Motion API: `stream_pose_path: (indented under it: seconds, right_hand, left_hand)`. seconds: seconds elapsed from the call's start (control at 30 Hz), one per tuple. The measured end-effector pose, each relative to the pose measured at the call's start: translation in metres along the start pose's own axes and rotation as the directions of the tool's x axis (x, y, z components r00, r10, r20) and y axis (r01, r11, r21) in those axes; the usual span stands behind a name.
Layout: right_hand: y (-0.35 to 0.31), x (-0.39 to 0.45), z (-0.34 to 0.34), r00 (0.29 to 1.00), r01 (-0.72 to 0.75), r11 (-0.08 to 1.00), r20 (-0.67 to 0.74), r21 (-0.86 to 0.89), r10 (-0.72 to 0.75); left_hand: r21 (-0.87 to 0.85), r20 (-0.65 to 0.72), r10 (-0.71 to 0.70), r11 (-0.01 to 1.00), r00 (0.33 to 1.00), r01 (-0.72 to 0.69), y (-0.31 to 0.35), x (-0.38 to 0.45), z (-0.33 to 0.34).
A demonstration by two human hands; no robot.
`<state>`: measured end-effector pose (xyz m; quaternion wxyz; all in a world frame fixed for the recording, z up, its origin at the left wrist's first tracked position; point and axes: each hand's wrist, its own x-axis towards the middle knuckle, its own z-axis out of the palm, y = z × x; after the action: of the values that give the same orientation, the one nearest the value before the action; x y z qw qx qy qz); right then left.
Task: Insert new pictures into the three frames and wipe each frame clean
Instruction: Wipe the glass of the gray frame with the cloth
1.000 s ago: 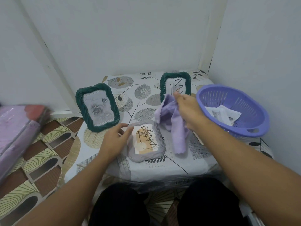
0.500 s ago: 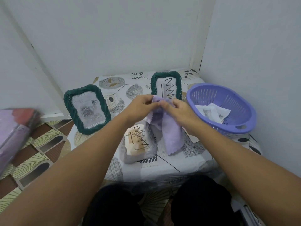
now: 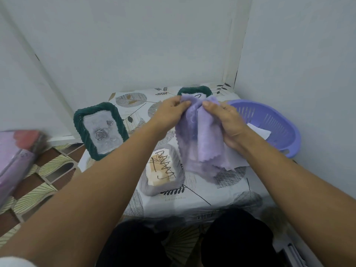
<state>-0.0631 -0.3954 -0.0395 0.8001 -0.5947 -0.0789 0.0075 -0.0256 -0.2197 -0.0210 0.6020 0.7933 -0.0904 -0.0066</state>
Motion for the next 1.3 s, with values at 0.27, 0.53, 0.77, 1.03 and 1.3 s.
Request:
stream_pose_path:
  seconds: [0.27, 0.53, 0.77, 1.03, 1.3]
  right_hand:
    - [0.056, 0.003, 0.013, 0.984, -0.169, 0.976, -0.027, 0.137, 0.174]
    - [0.080, 0.018, 0.025, 0.936, -0.236, 0.824, 0.108, -0.515, 0.336]
    - [0.090, 0.014, 0.059, 0.865, 0.038, 0.462, 0.261, -0.886, 0.429]
    - [0.114, 0.024, 0.070, 0.893, 0.163, 0.475, 0.334, -0.865, 0.302]
    - [0.132, 0.030, 0.066, 0.955, 0.152, 0.517, 0.259, -0.842, 0.141]
  left_hand:
    - [0.495, -0.110, -0.083, 0.859, 0.991, 0.127, -0.098, -0.055, -0.063]
    - [0.613, -0.179, 0.077, 0.789, 0.981, 0.050, -0.171, -0.094, -0.093]
    - [0.581, -0.265, 0.119, 0.811, 0.957, 0.060, -0.183, -0.098, -0.092]
    - [0.589, -0.310, 0.116, 0.802, 0.944, 0.094, -0.190, -0.093, -0.093]
    - [0.578, -0.318, 0.128, 0.811, 0.939, 0.085, -0.192, -0.092, -0.092]
